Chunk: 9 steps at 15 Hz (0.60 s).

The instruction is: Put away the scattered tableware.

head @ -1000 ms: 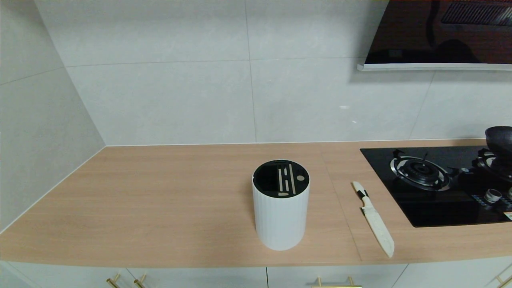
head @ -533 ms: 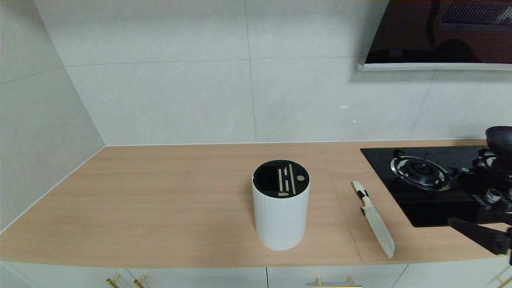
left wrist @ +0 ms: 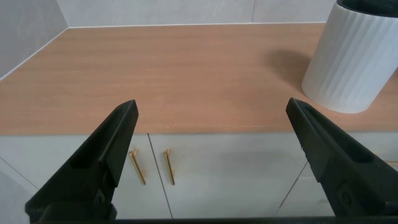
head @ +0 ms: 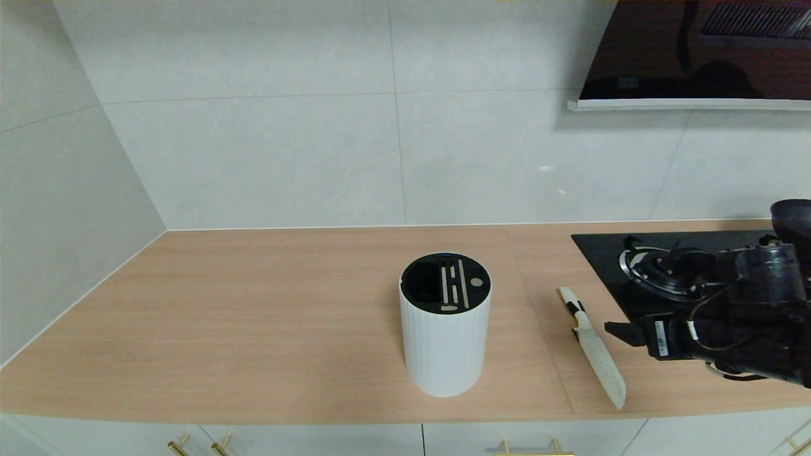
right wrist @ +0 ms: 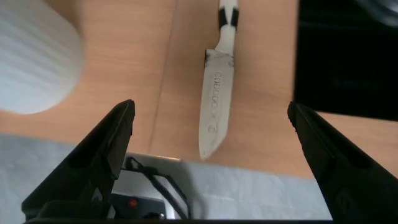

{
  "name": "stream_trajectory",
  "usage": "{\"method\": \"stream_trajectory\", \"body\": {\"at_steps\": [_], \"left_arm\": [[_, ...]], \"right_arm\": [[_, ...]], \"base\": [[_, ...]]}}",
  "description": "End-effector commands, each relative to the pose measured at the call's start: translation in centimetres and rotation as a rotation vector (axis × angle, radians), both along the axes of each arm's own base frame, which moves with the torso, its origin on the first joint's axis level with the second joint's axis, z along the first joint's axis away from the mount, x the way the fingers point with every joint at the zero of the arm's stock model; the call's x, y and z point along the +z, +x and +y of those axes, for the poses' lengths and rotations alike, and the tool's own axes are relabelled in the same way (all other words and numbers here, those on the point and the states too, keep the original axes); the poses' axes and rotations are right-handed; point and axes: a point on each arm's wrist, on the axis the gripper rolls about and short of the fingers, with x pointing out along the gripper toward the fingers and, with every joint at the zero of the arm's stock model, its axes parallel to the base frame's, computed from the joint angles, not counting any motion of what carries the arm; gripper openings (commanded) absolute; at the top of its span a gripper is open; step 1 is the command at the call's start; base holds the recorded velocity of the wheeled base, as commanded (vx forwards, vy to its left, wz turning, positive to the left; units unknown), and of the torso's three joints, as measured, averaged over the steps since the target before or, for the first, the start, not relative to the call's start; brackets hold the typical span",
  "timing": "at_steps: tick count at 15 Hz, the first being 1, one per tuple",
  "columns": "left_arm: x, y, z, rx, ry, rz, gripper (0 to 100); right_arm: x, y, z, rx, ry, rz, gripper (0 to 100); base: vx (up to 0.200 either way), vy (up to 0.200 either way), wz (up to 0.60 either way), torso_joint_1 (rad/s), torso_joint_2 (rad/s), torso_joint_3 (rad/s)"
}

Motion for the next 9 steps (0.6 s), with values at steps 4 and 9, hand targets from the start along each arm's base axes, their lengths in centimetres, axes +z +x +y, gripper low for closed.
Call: {"method": "stream_trajectory", "body": {"at_steps": [4, 9], "left_arm": [[0.0, 0.0, 0.0, 0.000, 0.000, 0.000, 100], [0.0, 0.0, 0.0, 0.000, 0.000, 0.000, 100]], "right_arm": [[-6.9, 5.2, 1.3, -0.017, -0.043, 0.090, 100], [-9.8, 7.9, 1.9, -0.022, -0.065, 0.120, 100]], "base": [[0.000, 0.000, 0.00, 0.000, 0.00, 0.000], [0.000, 0.000, 0.00, 0.000, 0.00, 0.000]]}}
